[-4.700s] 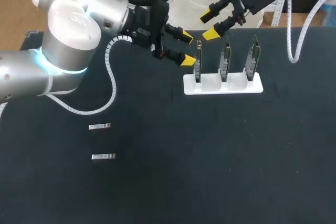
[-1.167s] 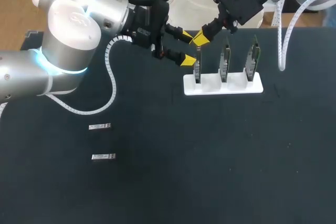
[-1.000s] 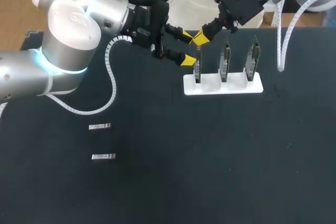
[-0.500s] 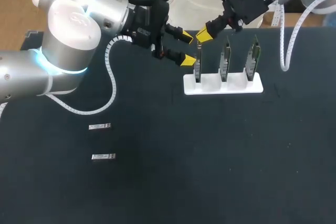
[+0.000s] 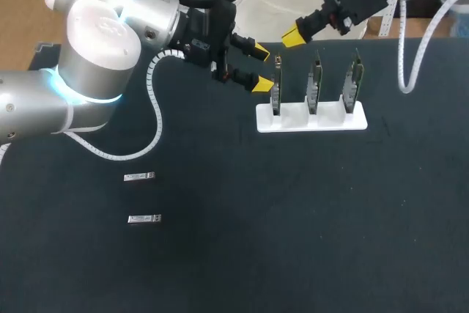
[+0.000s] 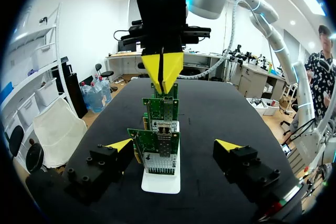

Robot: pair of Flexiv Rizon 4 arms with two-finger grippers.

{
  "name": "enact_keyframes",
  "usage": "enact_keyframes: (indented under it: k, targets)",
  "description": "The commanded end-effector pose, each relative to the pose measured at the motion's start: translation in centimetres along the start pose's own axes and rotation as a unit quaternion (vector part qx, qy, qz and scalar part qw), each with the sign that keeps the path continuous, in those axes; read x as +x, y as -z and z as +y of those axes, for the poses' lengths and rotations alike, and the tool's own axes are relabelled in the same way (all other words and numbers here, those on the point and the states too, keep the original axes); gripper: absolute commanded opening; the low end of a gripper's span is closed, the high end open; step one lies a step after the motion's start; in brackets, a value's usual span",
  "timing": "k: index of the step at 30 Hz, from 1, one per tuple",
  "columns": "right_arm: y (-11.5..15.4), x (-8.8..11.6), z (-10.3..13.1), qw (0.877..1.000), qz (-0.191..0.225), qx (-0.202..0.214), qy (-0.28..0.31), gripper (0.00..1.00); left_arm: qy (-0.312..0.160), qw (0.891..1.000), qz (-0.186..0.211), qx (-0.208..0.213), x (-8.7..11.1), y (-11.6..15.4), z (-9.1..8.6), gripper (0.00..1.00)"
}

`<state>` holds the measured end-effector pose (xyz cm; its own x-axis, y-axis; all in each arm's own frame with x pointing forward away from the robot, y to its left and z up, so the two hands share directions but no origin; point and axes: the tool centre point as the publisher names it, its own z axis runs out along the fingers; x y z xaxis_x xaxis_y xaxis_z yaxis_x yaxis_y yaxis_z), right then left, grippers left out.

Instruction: Pick up the optical module with the left hand, and insert it into the network port with the right hand.

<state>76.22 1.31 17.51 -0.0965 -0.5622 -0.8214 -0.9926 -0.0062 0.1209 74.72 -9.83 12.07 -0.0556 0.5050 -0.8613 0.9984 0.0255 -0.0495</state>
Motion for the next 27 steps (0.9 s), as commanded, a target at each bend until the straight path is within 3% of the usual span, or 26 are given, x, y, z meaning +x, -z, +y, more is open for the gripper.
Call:
enact_keyframes:
  k: [1, 12, 27]
  targets:
    - [1.7, 1.0, -0.1, 1.000, -0.001, -0.003, 0.006, 0.00, 0.001, 1.000, 0.003, 0.001, -0.1, -0.1, 0.1, 1.00]
    - [4.8, 3.7, 0.2, 1.000, 0.020, -0.008, 0.004, 0.00, 0.001, 1.000, 0.003, 0.001, -0.1, -0.1, 0.1, 1.00]
    - [5.8, 6.3, 0.3, 0.999, 0.035, -0.009, -0.006, 0.00, 0.001, 1.000, 0.003, 0.001, -0.1, -0.1, 0.1, 1.00]
